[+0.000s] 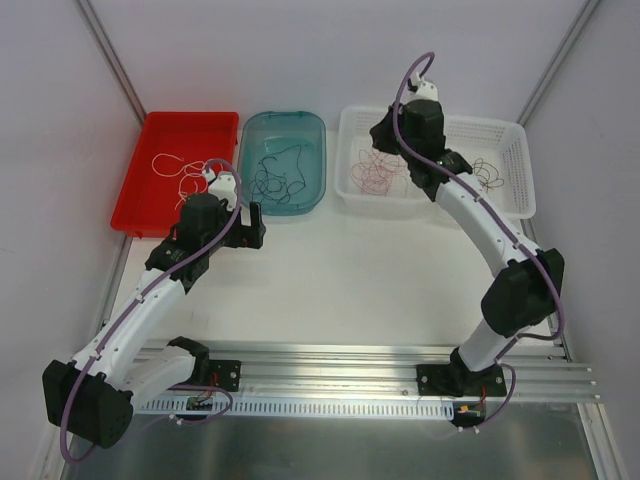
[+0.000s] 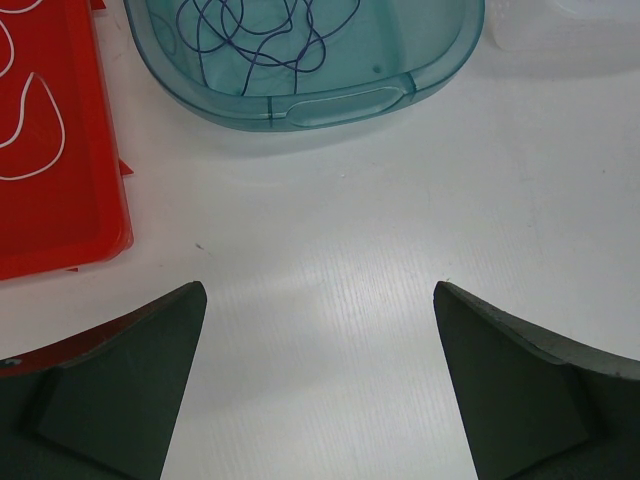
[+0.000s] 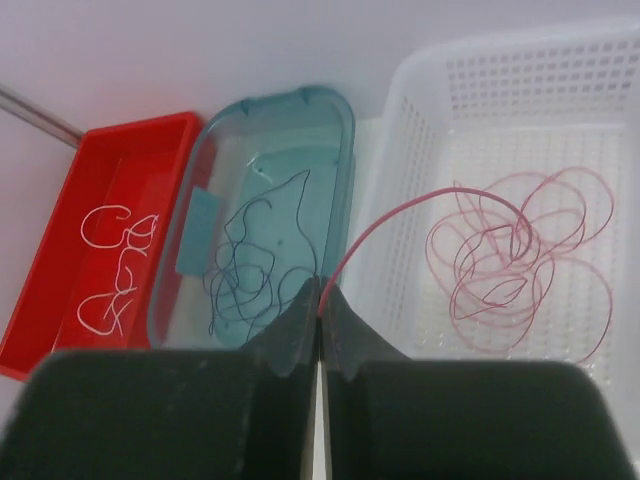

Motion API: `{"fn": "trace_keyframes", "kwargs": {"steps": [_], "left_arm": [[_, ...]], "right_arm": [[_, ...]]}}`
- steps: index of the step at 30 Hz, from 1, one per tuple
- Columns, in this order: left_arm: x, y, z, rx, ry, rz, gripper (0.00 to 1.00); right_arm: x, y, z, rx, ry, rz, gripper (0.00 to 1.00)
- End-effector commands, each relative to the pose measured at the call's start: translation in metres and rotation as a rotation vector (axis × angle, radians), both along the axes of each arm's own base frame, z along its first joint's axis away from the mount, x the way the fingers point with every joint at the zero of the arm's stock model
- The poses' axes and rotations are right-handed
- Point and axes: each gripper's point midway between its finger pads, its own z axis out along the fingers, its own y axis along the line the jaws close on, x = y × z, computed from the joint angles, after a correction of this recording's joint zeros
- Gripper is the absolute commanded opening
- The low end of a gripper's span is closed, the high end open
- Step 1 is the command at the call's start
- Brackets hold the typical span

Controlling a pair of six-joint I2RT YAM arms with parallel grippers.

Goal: Untangle the cables

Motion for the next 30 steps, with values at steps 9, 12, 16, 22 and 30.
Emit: {"fn": "trace_keyframes", "kwargs": {"steps": [9, 12, 16, 22, 30], "left_arm": [[0.004, -0.001, 0.015, -0.019, -0.049, -0.015, 0.99], [0.004, -0.001, 0.014, -0.02, -0.046, -0.012, 0.99], [0.004, -0.001, 0.016, -0.022, -0.05, -0.014, 0.99], [0.003, 0.0, 0.019, -0.019, -0.062, -0.012, 0.99], [0.001, 0.003, 0.027, -0.019, -0.091, -0.005, 0.99]], "right_arm": [[0.103, -0.025, -0.05, -0.092, 0.111, -0.039, 0.52], [0.101, -0.034, -0.059, -0.096, 0.139, -0.045, 0.73], [0.084, -0.05, -0.054, -0.105, 0.146, -0.053, 0.86], [0.042, -0.092, -0.025, -0.192, 0.148, -0.093, 0.97], [-0.07, -0.178, 0.025, -0.352, 0.147, -0.263, 0.97]]}}
